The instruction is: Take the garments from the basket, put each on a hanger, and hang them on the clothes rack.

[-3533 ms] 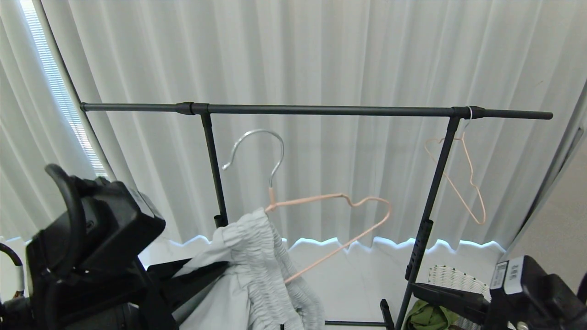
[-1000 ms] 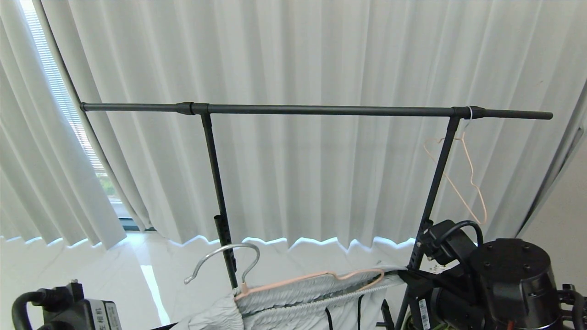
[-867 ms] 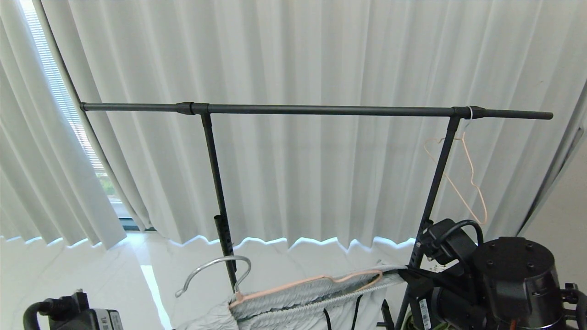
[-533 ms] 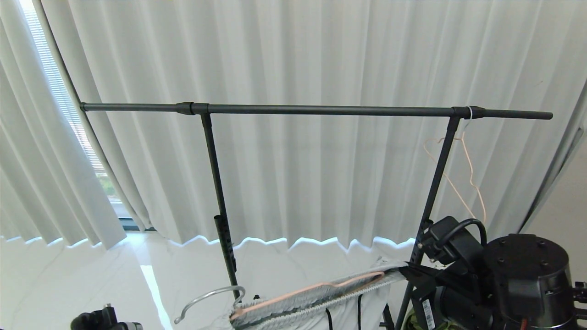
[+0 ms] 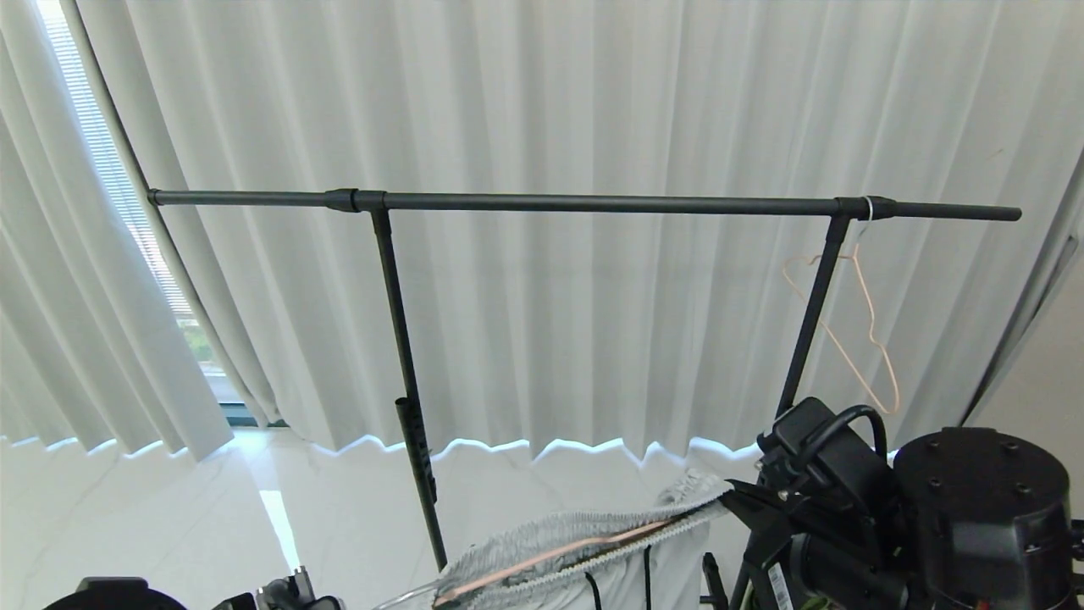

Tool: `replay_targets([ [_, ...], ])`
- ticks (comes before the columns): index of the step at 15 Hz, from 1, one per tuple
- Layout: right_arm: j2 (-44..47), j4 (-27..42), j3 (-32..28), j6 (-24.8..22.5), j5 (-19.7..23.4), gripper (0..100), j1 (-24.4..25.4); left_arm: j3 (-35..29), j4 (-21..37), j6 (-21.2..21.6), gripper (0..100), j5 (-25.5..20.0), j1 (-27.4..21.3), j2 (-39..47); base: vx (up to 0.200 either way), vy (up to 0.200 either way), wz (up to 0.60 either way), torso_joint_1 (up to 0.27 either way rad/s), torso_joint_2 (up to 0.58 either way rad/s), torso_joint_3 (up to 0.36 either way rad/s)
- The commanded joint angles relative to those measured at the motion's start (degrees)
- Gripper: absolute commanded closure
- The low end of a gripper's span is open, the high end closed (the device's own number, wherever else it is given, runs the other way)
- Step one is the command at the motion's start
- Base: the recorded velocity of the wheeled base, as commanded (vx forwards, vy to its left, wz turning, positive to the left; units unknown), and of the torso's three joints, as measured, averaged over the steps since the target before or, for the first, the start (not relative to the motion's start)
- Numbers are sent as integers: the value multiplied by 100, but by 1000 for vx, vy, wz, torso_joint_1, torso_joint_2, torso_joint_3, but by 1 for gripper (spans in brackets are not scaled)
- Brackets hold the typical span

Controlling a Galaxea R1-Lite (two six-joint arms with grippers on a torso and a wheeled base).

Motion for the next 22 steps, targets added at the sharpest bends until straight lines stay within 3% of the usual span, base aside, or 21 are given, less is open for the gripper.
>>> replay_targets([
  [1,2,124,-89,-3,37,100,271,-8,-11,-34,100,71,73,455,0,0,0,0,0,0],
  [6,-7,397,-124,-196,63,100,869,-140,-37,-113,100,150,521,552,0,0,0,0,0,0],
  [8,54,625,-124,-258,63,100,948,-237,-55,-500,100,142,495,490,0,0,0,0,0,0],
  [11,72,907,-141,-258,45,100,948,-254,-99,-737,100,133,477,112,0,0,0,0,0,0],
  [12,54,1012,-168,-258,45,0,948,-254,-99,-843,100,133,477,7,0,0,0,0,0,0],
  [15,2,1056,-124,-266,-7,0,948,-228,-389,-1001,100,63,460,-371,0,0,0,0,0,0],
  [19,-69,1047,-133,-328,81,0,939,-114,-433,-966,100,-764,416,-1145,0,0,0,0,0,0],
  [22,-113,1056,-361,-785,872,0,922,-70,-503,-966,100,-1133,258,-1426,0,0,0,0,0,0],
])
